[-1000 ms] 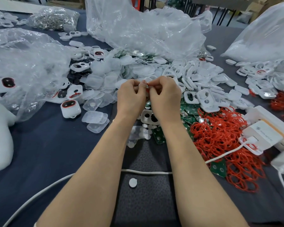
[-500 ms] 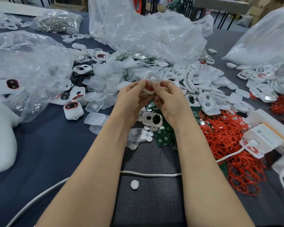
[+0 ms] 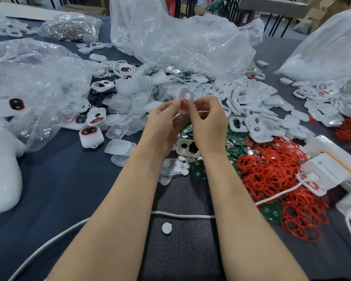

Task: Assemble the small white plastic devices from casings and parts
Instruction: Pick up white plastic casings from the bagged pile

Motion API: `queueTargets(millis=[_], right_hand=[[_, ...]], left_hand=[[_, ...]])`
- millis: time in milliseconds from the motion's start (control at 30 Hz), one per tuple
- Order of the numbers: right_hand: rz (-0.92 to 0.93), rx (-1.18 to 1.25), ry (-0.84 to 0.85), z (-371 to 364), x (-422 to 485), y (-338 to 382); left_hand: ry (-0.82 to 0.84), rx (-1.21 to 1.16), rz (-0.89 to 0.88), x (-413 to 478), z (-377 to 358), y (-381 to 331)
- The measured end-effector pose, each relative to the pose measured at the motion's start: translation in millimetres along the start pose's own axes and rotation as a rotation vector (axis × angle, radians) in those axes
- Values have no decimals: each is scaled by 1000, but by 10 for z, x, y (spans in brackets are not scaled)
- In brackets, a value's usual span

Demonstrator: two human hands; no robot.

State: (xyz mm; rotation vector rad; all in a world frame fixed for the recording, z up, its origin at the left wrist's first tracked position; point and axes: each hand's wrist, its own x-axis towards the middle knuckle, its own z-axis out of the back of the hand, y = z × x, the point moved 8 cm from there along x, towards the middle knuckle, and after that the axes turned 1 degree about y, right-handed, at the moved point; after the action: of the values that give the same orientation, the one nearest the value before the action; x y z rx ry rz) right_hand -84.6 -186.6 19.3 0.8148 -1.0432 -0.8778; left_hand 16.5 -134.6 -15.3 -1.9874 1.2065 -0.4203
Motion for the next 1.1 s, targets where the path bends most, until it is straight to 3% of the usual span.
queueTargets(millis=[267, 467, 1100], right_hand=[[37, -132, -11, 32, 31, 37], [-77, -23, 43, 30, 81, -49], [-144, -36, 73, 55, 105, -136]], left_hand=[[-89, 407, -211, -6, 9, -113], [-84, 322, -153, 19, 36, -86], [-19, 592, -293, -38, -73, -116]])
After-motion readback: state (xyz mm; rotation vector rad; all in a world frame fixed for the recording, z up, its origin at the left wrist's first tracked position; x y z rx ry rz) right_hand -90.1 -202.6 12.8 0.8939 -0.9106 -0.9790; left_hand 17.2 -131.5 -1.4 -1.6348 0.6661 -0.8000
